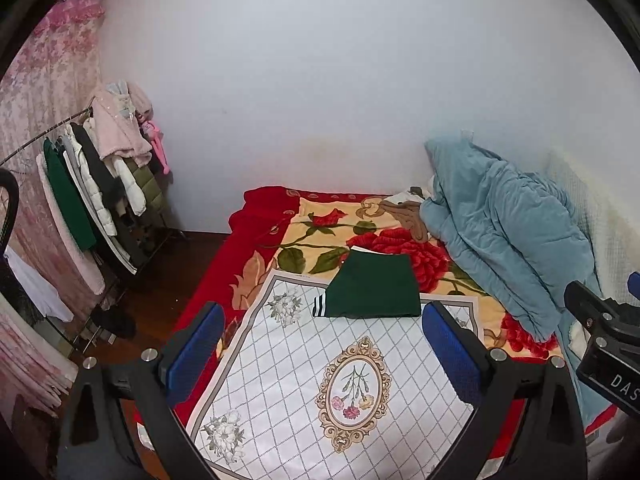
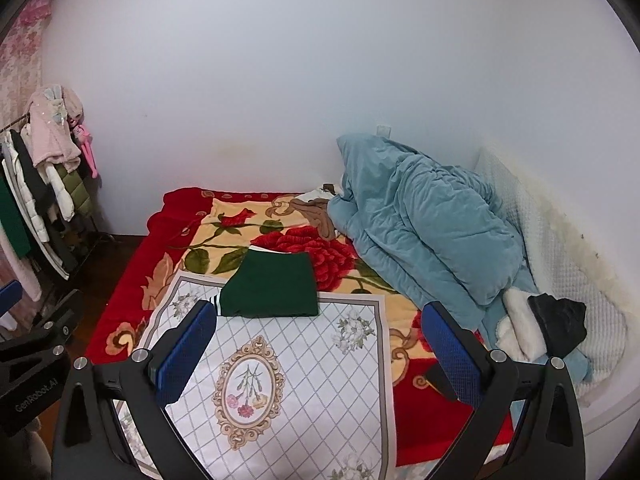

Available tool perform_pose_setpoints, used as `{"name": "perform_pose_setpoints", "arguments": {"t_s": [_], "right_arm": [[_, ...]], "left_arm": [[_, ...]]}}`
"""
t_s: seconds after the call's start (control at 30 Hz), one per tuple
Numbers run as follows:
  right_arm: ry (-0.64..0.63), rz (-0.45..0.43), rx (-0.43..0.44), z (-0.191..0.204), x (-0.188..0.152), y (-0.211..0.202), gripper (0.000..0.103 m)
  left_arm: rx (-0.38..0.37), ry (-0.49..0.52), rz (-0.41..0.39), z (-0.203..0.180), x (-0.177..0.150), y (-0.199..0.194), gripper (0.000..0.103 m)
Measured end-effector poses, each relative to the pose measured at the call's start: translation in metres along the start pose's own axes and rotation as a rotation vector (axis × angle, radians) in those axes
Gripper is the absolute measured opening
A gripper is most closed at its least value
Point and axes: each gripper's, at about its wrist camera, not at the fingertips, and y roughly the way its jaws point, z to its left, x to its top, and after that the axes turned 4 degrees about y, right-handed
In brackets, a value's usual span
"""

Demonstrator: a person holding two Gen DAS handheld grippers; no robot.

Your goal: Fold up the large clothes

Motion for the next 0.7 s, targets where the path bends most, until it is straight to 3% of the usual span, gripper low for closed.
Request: {"name": "perform_pose_setpoints", "arguments": {"t_s": [0.7], "right_arm": [[0.013, 0.002, 0.003, -0.012, -0.005, -0.007, 0.103]], "left_arm": [[-0.005, -0.001, -0.026, 0.003, 0.002, -0.018, 0.101]]}}
